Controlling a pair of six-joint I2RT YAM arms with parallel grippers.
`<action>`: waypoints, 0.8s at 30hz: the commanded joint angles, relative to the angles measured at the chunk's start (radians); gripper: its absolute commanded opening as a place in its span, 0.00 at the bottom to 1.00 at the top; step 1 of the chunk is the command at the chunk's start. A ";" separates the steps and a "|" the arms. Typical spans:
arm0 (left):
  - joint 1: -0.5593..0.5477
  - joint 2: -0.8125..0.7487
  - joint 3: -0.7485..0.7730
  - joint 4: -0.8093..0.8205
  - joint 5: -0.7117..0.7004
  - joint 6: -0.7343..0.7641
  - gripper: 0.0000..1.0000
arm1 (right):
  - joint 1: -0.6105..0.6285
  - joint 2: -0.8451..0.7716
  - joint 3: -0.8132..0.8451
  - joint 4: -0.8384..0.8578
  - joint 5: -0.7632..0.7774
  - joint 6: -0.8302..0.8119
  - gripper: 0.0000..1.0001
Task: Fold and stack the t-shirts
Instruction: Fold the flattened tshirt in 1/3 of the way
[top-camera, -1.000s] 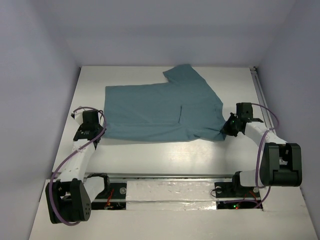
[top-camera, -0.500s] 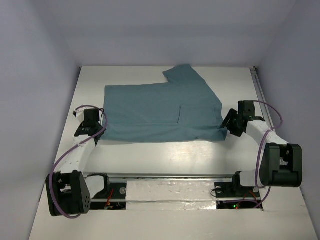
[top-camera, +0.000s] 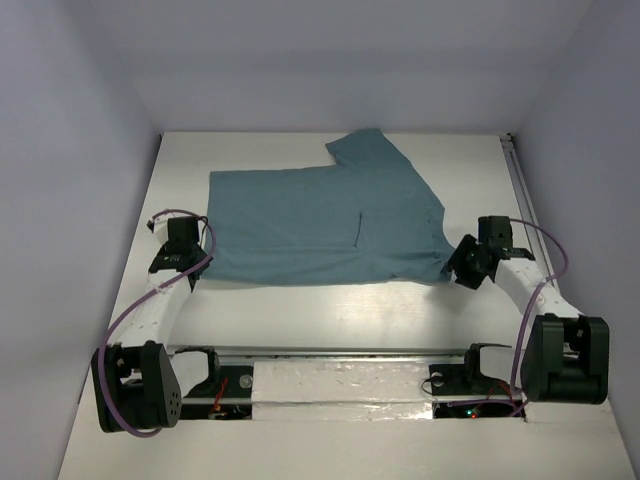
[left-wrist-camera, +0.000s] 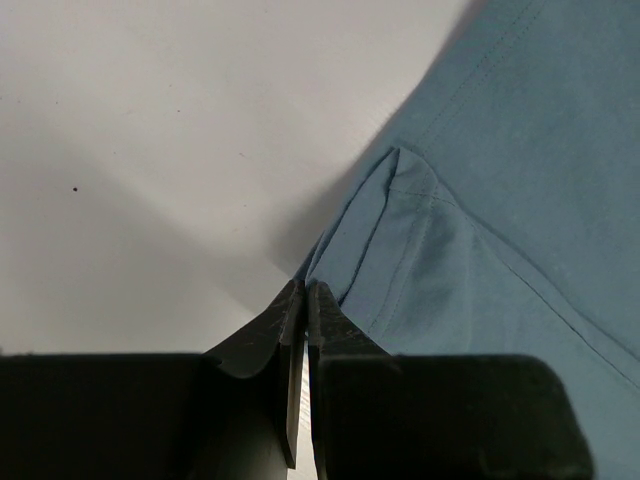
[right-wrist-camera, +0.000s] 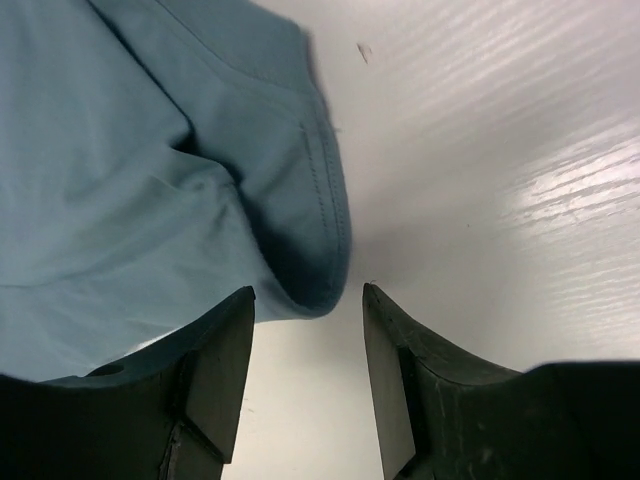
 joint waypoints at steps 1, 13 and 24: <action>0.000 -0.018 0.031 0.017 -0.003 0.017 0.00 | -0.006 0.026 -0.021 0.002 -0.057 0.008 0.53; 0.000 0.013 0.039 -0.002 -0.023 0.023 0.00 | -0.040 0.163 0.008 0.175 0.026 0.050 0.10; 0.000 0.048 0.040 -0.020 -0.023 0.015 0.00 | -0.115 0.147 0.086 0.028 0.090 -0.027 0.14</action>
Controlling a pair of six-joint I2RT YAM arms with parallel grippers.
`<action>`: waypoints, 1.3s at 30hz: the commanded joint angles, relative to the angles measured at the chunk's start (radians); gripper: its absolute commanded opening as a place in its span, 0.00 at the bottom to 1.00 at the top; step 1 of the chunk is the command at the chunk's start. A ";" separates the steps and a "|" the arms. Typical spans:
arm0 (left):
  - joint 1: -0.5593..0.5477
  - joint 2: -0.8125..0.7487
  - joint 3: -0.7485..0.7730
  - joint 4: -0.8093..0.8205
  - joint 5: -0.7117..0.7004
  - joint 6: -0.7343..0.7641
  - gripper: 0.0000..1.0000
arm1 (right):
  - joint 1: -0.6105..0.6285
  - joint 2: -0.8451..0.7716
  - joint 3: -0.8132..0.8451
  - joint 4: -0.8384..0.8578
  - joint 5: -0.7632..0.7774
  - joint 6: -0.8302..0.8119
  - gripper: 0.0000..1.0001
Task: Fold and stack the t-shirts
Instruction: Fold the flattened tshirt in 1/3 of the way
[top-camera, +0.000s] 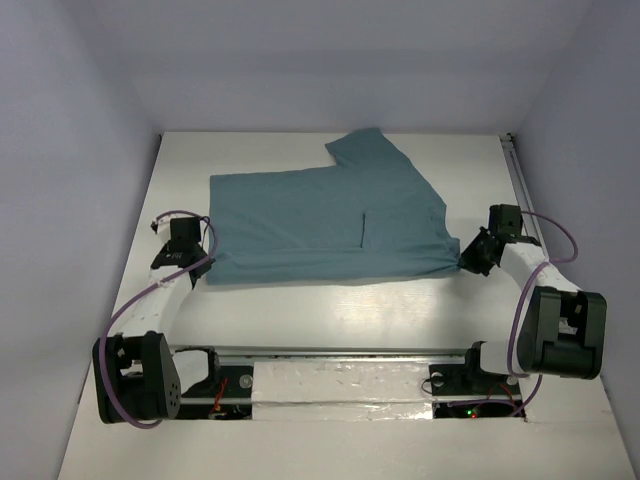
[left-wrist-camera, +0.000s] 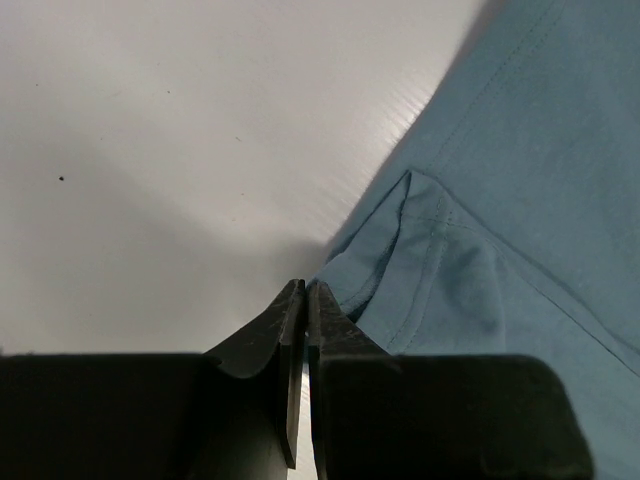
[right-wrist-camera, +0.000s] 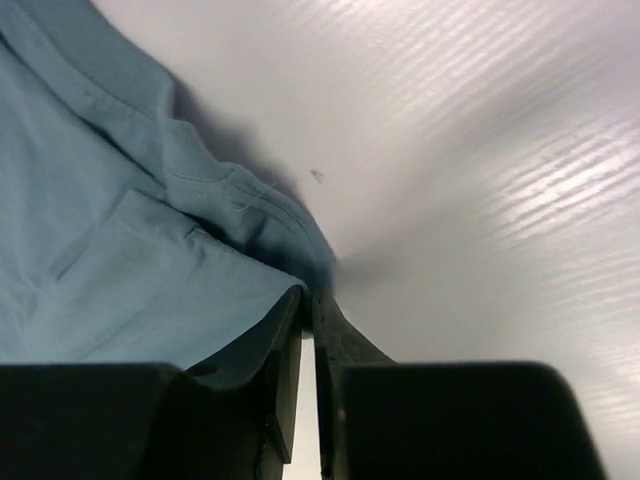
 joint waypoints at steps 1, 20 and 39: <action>0.001 0.013 0.040 -0.024 -0.032 0.009 0.00 | -0.026 0.005 0.004 -0.034 0.052 -0.027 0.16; -0.048 -0.042 0.243 -0.111 -0.121 0.029 0.89 | 0.091 -0.106 0.228 -0.089 -0.219 -0.033 0.00; -0.220 0.165 0.114 0.089 -0.045 -0.140 0.15 | 0.482 0.206 0.163 0.109 -0.092 -0.003 0.00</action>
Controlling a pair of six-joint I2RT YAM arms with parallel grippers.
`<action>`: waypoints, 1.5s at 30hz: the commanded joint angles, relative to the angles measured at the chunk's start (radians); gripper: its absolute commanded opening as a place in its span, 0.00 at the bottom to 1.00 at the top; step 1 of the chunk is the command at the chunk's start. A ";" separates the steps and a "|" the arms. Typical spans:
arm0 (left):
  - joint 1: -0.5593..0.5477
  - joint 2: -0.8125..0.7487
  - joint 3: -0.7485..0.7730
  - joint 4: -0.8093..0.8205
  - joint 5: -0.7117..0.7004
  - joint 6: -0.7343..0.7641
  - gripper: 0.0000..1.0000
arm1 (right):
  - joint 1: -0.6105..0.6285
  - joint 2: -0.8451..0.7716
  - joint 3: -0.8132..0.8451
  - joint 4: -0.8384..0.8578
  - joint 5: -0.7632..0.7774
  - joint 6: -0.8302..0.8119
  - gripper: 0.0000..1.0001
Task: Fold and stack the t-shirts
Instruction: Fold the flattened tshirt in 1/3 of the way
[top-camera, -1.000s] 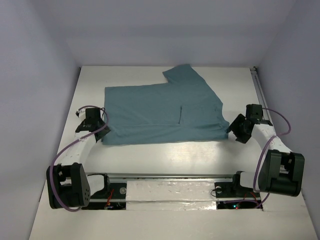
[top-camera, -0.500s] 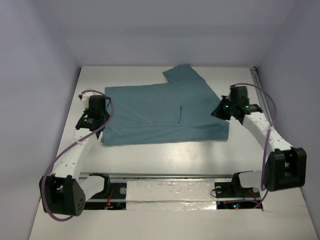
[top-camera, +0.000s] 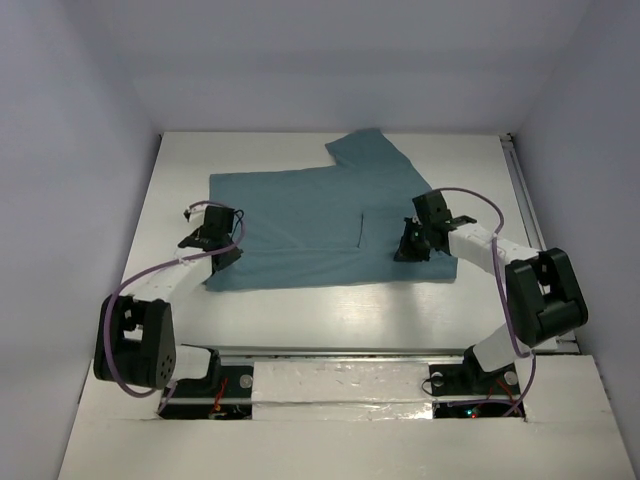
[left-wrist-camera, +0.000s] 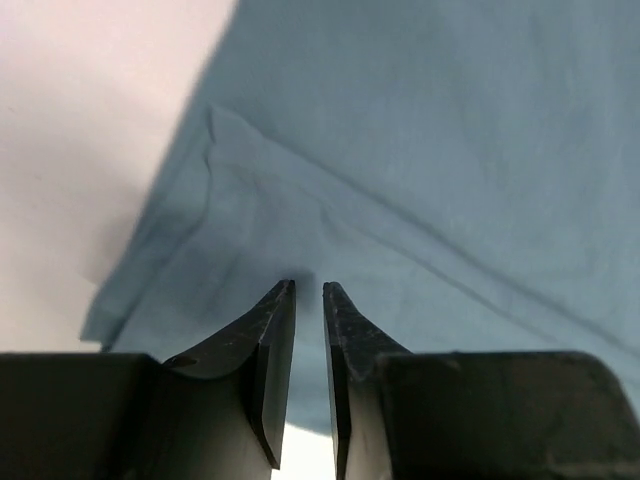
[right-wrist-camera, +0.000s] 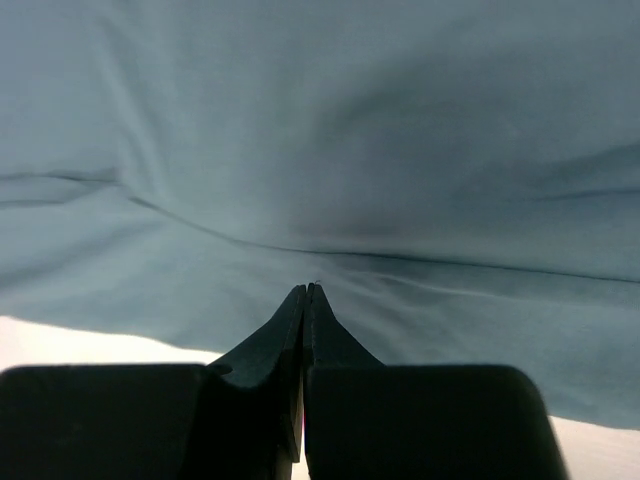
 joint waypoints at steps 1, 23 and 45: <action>0.041 0.016 0.032 0.065 -0.048 0.015 0.16 | -0.002 -0.008 -0.056 0.067 0.060 0.006 0.00; 0.175 0.089 0.052 0.114 -0.037 0.126 0.35 | -0.002 -0.062 -0.171 0.117 0.036 0.017 0.00; 0.175 0.175 0.075 0.183 0.005 0.114 0.17 | -0.002 -0.074 -0.217 0.136 0.002 0.015 0.00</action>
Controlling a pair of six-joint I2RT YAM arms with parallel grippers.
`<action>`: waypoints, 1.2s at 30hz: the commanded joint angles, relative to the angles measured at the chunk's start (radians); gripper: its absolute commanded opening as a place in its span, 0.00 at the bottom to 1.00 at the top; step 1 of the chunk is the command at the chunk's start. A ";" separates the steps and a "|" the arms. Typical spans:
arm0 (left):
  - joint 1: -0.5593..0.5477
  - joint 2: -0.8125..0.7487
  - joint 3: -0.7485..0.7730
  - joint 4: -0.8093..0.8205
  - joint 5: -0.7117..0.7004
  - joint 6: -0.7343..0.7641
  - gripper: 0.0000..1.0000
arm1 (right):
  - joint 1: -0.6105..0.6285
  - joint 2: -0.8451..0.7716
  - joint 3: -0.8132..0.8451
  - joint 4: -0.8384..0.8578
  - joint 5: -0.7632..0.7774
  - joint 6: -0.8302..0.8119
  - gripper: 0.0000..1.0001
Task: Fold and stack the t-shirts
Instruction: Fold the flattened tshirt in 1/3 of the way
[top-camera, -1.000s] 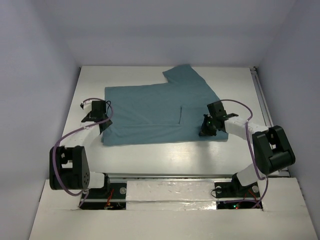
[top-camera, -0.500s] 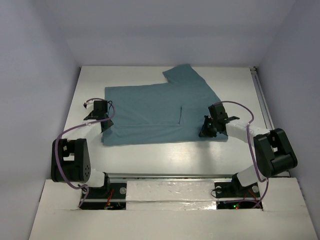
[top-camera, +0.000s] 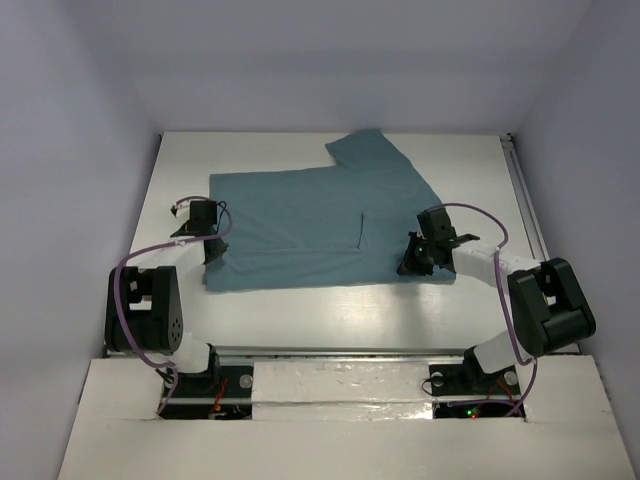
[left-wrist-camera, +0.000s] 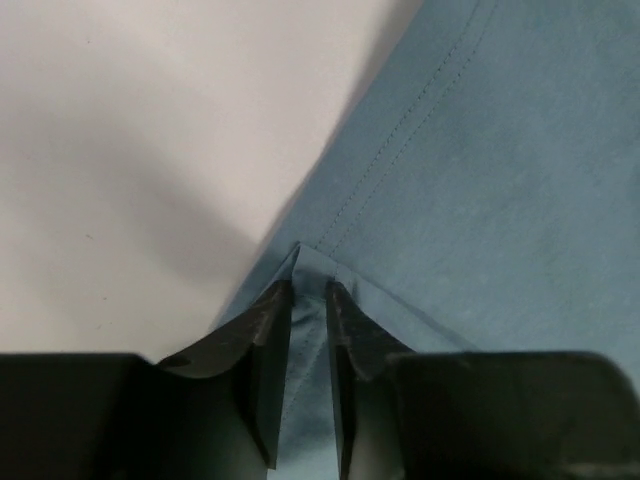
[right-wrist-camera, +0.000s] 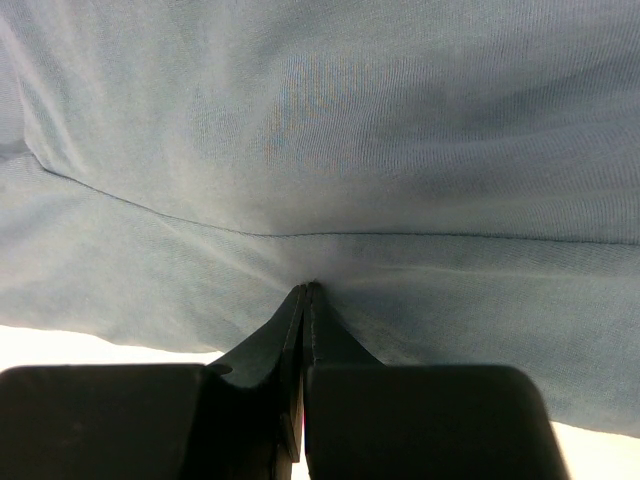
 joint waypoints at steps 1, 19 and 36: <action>0.000 0.008 0.048 0.015 -0.001 0.000 0.15 | 0.000 -0.009 -0.018 0.001 -0.014 -0.004 0.00; 0.000 0.010 0.145 -0.063 -0.111 0.052 0.00 | 0.000 -0.017 -0.021 -0.016 0.006 -0.017 0.00; 0.009 0.013 0.191 -0.070 -0.151 0.046 0.42 | 0.000 -0.063 0.032 -0.076 0.031 -0.028 0.00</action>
